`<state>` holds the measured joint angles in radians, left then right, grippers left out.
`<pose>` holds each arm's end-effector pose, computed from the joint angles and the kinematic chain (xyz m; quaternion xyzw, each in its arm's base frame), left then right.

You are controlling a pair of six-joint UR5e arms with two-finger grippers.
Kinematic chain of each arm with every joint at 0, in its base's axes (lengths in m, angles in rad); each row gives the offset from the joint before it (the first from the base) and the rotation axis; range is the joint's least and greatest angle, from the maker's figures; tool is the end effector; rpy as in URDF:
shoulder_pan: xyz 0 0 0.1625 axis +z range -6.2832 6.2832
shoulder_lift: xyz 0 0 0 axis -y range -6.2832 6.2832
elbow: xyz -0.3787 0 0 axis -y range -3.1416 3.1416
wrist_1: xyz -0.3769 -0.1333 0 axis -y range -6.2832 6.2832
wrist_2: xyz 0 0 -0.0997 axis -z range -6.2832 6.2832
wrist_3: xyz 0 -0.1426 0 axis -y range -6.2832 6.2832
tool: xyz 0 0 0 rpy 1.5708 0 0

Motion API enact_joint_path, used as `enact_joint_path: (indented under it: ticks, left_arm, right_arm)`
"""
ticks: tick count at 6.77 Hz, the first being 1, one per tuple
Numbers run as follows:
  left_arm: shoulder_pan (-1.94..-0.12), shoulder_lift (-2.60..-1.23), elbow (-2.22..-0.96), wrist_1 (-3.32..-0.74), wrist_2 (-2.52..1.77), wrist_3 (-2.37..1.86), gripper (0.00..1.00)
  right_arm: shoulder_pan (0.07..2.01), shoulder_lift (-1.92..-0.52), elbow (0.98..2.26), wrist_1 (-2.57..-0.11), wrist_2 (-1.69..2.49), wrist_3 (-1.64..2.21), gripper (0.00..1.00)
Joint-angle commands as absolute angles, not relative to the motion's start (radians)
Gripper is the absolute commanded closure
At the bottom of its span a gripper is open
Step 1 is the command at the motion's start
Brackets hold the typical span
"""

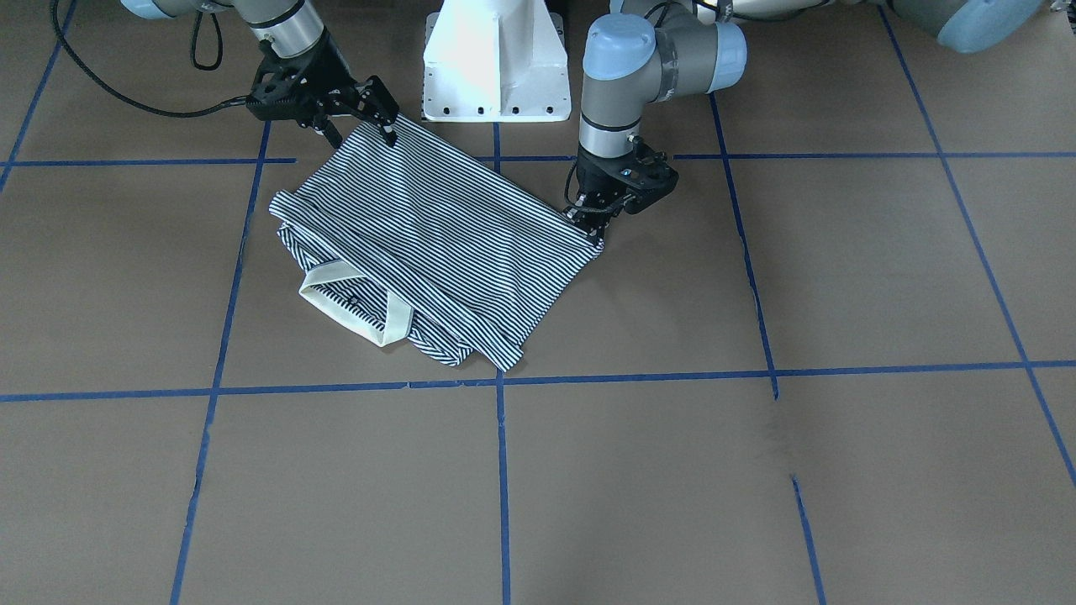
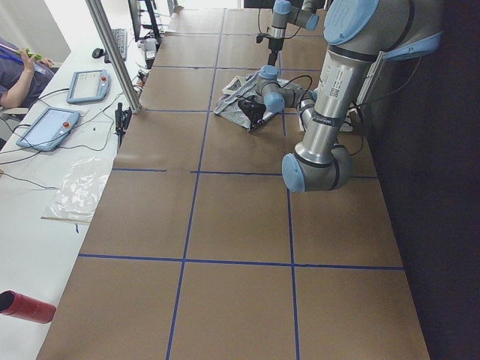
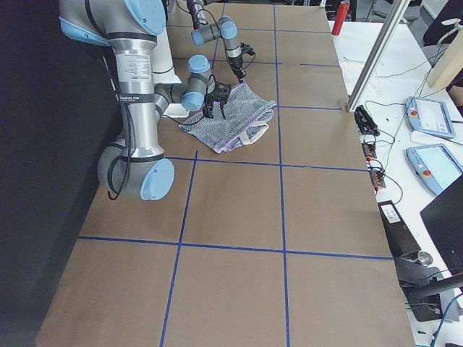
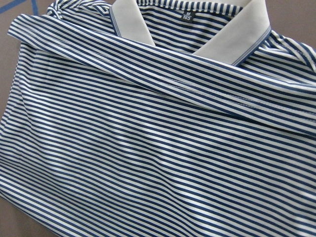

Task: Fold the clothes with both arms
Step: 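Rotate the folded shirt with both grippers, turning the collar toward the right gripper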

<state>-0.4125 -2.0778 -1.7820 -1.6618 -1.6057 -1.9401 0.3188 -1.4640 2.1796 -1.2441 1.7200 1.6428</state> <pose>0.5345 -0.3740 0.2717 -0.0075 0.3939 -0.3439 0.8524 -0.4367 -0.2622 0.2768 -0.0030 -0.5007 0.1315 0.8556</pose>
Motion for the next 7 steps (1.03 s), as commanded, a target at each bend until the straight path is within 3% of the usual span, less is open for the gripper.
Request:
enact_joint_path:
  ticks: [1, 3, 6, 7]
  left_arm:
    - [-0.503, -2.115, -1.696, -1.669, -1.602, -1.890, 1.00]
    - [-0.593, -2.245, -1.483, -1.705, -1.521, -1.777, 1.00]
    - [-0.664, -2.440, -1.130, -2.083, -1.505, -1.678, 1.00]
    - [-0.664, -2.442, -1.074, -2.191, -1.435, -1.633, 1.00]
  right_arm:
    - [0.319, -1.465, 2.180, -1.244, 1.717, 1.643, 0.00]
    - [0.319, -1.465, 2.178, -1.244, 1.715, 1.643, 0.00]
    - [0.321, -1.462, 2.174, -1.244, 1.715, 1.643, 0.00]
    - [0.322, -1.462, 2.174, -1.244, 1.715, 1.643, 0.00]
